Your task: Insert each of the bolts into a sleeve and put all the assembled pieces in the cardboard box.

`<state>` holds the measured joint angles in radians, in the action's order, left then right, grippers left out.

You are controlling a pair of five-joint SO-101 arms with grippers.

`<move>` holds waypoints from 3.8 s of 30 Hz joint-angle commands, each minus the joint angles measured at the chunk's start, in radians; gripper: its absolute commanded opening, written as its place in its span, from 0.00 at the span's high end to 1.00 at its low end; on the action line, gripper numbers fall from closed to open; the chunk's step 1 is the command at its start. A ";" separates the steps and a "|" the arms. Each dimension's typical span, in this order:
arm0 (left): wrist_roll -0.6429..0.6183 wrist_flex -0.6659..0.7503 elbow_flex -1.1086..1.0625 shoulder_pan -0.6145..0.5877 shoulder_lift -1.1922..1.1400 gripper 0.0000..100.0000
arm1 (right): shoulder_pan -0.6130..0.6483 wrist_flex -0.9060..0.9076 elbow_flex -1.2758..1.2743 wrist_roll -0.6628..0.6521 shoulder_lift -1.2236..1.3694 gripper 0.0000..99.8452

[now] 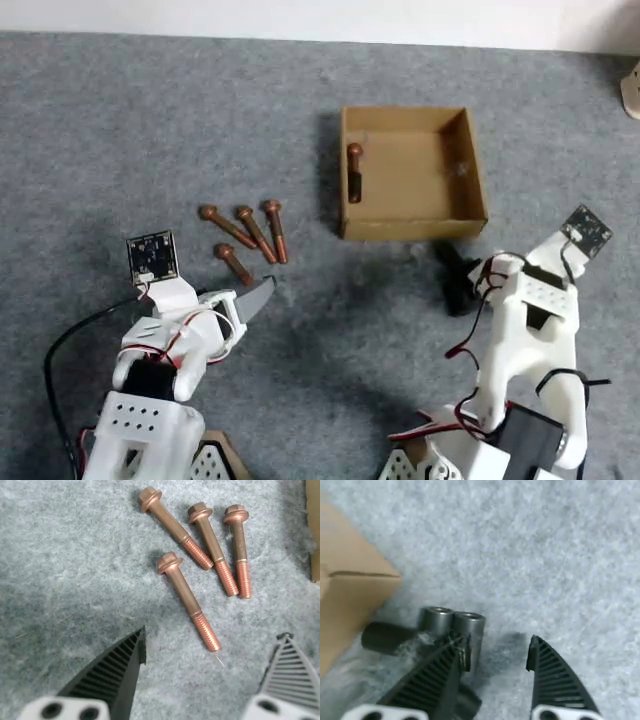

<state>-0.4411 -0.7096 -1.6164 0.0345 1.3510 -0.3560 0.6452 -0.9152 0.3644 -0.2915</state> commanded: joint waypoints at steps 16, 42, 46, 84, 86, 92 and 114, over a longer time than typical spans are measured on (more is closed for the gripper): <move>0.000 0.018 0.004 -0.005 0.013 0.63 | 0.056 -0.027 0.050 0.012 -0.031 0.82; 0.000 0.018 0.004 -0.007 0.013 0.63 | -0.018 0.111 0.240 0.012 0.314 1.00; 0.000 0.018 0.004 -0.007 0.013 0.63 | -0.028 0.318 0.369 0.012 0.314 1.00; 0.000 0.021 0.005 -0.013 0.013 0.63 | 0.515 0.590 0.458 -0.643 0.314 1.00; 0.000 0.021 0.005 -0.013 0.013 0.63 | 0.464 0.590 0.476 -0.578 0.314 1.00; 0.005 0.023 0.004 -0.013 0.013 0.63 | 0.239 0.591 0.604 -0.351 0.315 1.00; 0.002 0.023 -0.004 -0.007 0.013 0.63 | -0.130 0.673 0.631 -0.224 0.321 0.76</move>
<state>-0.4411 -0.7096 -1.6241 0.0345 1.3510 -0.4557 1.3080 -0.3199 0.1619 0.0322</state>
